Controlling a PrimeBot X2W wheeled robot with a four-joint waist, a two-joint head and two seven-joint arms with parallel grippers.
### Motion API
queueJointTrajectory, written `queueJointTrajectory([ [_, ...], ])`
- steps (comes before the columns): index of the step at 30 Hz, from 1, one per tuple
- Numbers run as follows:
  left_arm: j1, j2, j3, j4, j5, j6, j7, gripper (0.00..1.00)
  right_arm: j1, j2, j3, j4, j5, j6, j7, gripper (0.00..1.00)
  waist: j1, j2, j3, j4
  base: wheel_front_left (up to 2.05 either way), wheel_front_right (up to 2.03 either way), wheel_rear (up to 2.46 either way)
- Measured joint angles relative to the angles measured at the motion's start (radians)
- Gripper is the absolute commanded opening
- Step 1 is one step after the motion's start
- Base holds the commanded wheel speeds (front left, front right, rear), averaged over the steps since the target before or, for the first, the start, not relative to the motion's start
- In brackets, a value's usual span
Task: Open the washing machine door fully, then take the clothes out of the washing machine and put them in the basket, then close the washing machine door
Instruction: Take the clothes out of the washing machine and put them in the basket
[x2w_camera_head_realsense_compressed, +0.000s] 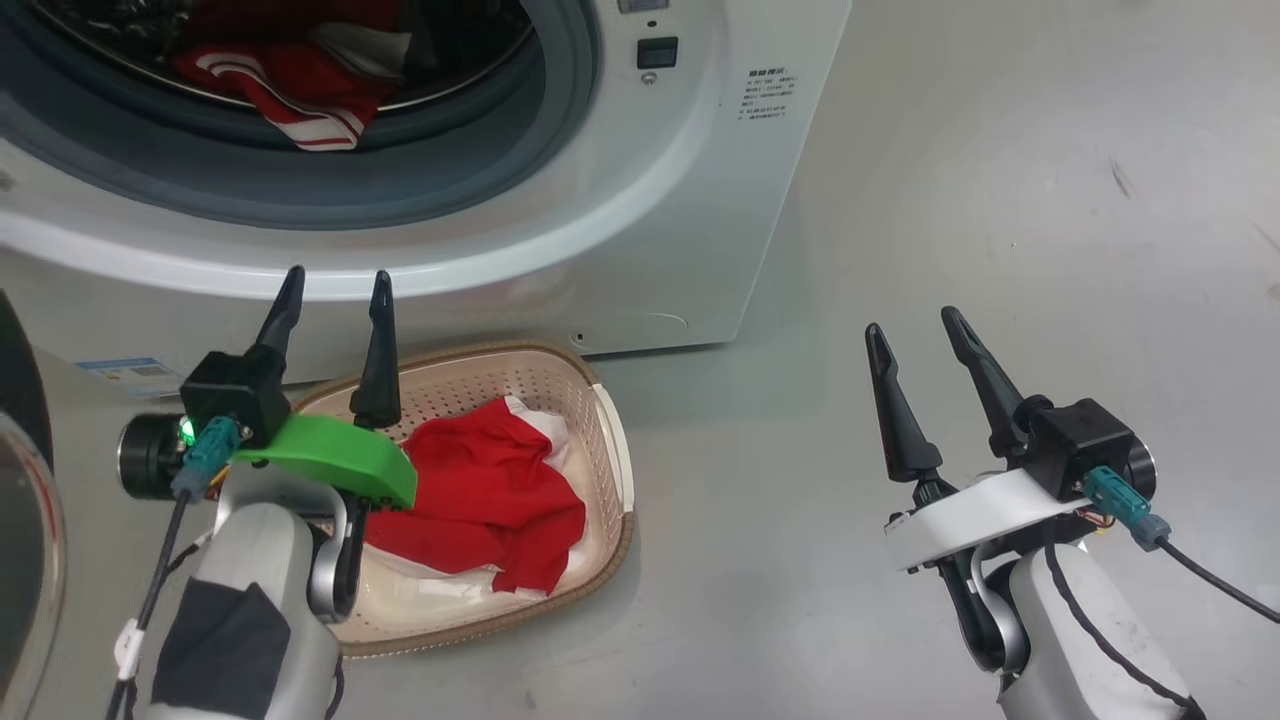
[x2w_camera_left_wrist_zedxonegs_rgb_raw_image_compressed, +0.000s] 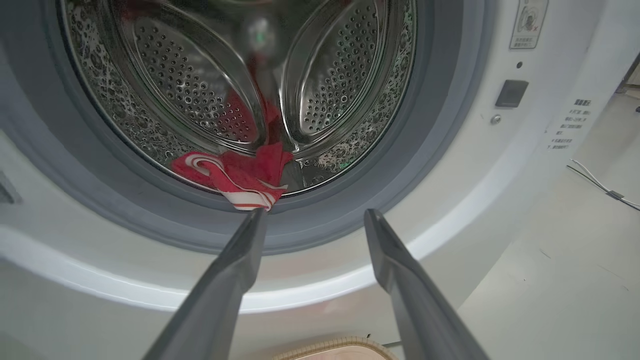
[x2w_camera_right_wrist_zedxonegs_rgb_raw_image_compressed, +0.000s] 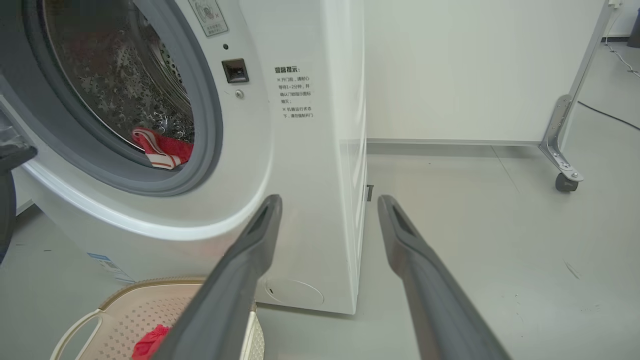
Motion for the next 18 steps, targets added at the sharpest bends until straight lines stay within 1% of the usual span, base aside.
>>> queueJointTrajectory([
  [10, 0.166, 0.005, 0.001, -0.067, 0.027, 0.039, 0.0, 1.0, 0.068, 0.001, -0.001, 0.013, -0.007, 0.001, 0.0, 1.0, 0.0, 0.0, -0.11, 0.024, 0.0, 0.0, 0.0],
  [18, 0.279, 0.008, -0.001, -0.113, 0.034, 0.053, 0.0, 1.0, 0.124, 0.002, -0.001, 0.021, -0.017, 0.0, 0.0, 1.0, -0.0001, 0.0, -0.188, 0.029, 0.0, 0.0, 0.0],
])
